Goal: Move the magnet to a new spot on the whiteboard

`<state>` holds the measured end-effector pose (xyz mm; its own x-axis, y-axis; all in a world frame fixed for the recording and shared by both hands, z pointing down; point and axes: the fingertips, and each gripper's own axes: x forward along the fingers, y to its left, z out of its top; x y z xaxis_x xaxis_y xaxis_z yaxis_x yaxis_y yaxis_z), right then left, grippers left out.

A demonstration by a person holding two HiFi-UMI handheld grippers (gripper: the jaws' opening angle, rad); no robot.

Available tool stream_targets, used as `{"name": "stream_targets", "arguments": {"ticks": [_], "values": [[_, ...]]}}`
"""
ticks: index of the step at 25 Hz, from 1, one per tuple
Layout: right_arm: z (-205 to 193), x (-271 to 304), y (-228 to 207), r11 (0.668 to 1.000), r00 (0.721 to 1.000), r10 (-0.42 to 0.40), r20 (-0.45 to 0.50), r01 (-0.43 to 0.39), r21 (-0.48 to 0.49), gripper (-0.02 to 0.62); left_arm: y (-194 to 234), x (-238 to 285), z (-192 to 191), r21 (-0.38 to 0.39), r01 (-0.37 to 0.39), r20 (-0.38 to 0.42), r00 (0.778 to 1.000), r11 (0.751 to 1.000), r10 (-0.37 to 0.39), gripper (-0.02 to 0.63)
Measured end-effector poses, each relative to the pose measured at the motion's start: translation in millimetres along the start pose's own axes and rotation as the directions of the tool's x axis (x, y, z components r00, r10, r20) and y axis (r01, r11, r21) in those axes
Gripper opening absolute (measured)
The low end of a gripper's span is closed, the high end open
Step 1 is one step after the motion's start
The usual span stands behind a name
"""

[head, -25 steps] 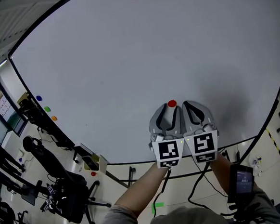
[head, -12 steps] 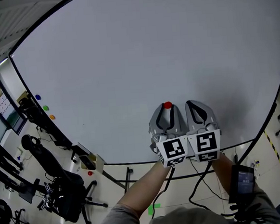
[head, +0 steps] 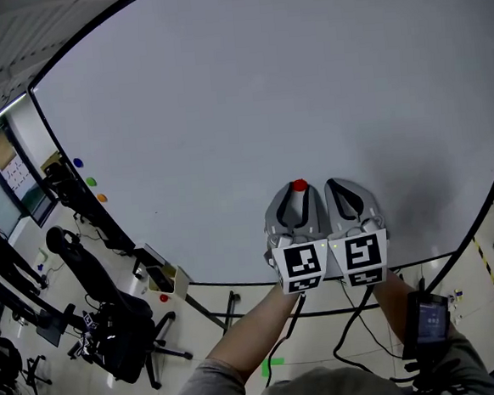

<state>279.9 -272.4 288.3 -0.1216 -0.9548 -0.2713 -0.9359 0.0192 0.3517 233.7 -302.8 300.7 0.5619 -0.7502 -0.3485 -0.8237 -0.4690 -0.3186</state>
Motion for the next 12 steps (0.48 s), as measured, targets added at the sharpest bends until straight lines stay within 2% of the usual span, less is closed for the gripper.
{"name": "stream_targets", "arguments": {"ticks": [6,12], "values": [[4.5,10.1,20.2,0.999,0.999,0.038,0.007,-0.038,0.004,0.008,18.7,-5.5,-3.9,-0.014,-0.014,-0.011,1.000,1.000,0.013,0.120],[12.6,31.7,57.0,0.998,0.998,0.066,0.016,-0.066,0.002,0.008,59.2,-17.3,-16.7,-0.023,-0.033,-0.021,0.999,0.999,0.033,0.120]]}}
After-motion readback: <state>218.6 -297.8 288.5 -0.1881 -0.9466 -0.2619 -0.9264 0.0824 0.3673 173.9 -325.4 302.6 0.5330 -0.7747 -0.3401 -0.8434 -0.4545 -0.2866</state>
